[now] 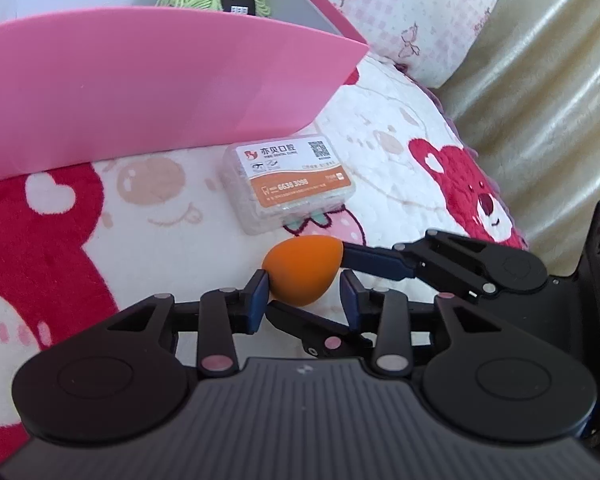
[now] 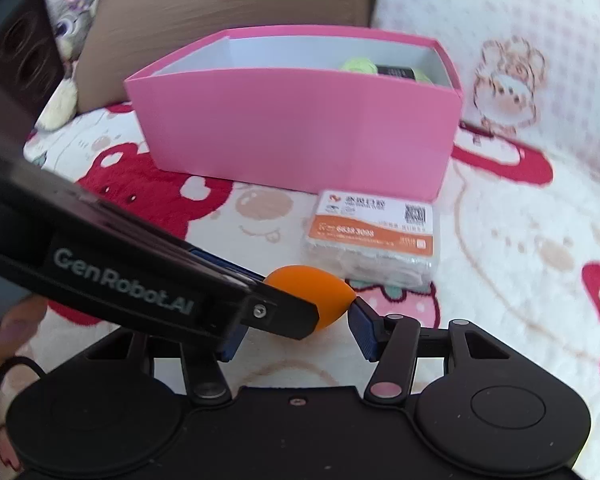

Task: Organize objects
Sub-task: 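Lift the orange sponge with the left tool toward the pink box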

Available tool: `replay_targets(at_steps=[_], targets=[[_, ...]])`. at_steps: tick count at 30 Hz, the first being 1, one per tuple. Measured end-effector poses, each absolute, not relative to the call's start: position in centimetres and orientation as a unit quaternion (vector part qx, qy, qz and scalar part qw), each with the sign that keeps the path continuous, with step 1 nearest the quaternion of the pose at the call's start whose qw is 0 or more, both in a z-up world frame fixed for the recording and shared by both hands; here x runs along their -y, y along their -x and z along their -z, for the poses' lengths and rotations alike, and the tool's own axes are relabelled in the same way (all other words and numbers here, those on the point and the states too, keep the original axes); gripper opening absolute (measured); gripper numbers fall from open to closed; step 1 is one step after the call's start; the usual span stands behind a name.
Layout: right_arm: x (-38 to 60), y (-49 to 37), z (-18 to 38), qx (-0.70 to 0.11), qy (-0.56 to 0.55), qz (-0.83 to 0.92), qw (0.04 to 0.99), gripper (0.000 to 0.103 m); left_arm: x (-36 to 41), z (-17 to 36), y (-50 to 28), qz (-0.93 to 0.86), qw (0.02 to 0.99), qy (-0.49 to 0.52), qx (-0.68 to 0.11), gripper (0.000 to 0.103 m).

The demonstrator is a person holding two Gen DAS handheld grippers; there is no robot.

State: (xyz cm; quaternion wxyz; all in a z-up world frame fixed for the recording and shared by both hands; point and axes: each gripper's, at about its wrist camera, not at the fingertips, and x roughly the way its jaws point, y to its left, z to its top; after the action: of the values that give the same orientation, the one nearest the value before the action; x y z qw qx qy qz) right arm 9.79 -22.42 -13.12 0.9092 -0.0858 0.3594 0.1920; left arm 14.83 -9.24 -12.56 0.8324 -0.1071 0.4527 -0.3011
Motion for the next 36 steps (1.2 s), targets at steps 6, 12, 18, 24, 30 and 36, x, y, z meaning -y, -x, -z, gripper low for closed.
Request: replay_targets(at_steps=[6,12,18,24,30,36], targets=[[21.6,-8.7,12.6,-0.351,0.131,-0.194,0.907,0.063,9.3,12.1,-14.6,0.305,0.824,0.104,-0.467,0.037],[21.1,-8.3,12.0,-0.346,0.142,-0.194,0.907,0.063,9.4,11.2,-14.3,0.305,0.821,0.096,-0.472,0.041],[20.6,-7.7,11.4,-0.337,0.158,-0.190,0.908,0.065,8.7,10.2,-14.2,0.311,0.814,0.113,-0.478,0.041],[20.5,-7.4,10.3,-0.335,0.152,-0.187,0.911,0.065,8.6,8.6,-13.8,0.315,0.813,0.105,-0.478,0.041],[19.7,-6.7,9.1,-0.333,0.160,-0.180,0.911,0.067,8.2,6.9,-13.2,0.318,0.808,0.104,-0.485,0.041],[19.1,-6.1,7.5,-0.337,0.152,-0.181,0.911,0.067,7.8,5.1,-12.7,0.314,0.807,0.097,-0.491,0.041]])
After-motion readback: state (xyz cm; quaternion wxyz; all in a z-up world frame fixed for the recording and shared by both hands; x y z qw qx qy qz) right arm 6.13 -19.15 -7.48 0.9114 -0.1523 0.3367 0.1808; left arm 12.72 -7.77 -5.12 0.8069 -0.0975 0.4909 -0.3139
